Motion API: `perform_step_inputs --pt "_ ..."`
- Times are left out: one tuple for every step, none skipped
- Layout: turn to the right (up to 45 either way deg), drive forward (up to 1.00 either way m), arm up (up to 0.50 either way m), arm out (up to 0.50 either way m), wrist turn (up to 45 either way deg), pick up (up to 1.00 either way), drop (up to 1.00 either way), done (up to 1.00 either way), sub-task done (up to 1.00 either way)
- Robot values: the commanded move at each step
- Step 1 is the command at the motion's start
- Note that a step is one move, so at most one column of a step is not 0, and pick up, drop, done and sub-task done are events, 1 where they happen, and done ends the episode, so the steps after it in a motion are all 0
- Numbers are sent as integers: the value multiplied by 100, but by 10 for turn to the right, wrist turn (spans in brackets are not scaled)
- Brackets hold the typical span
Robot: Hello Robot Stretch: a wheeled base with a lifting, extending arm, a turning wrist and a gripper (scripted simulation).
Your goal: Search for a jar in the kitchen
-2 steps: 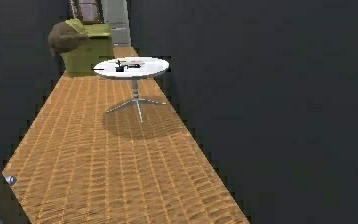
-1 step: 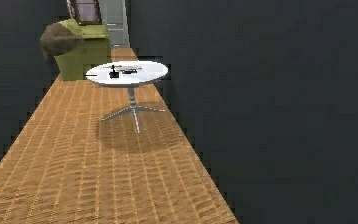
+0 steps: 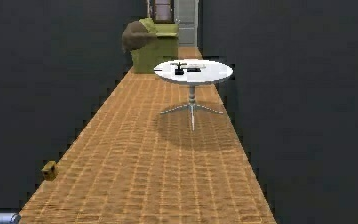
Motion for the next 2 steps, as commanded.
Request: perform_step_inputs --pt "0 50 0 0 0 0 0 0 0" --pt "-210 0 0 0 0 0 0 0 0"
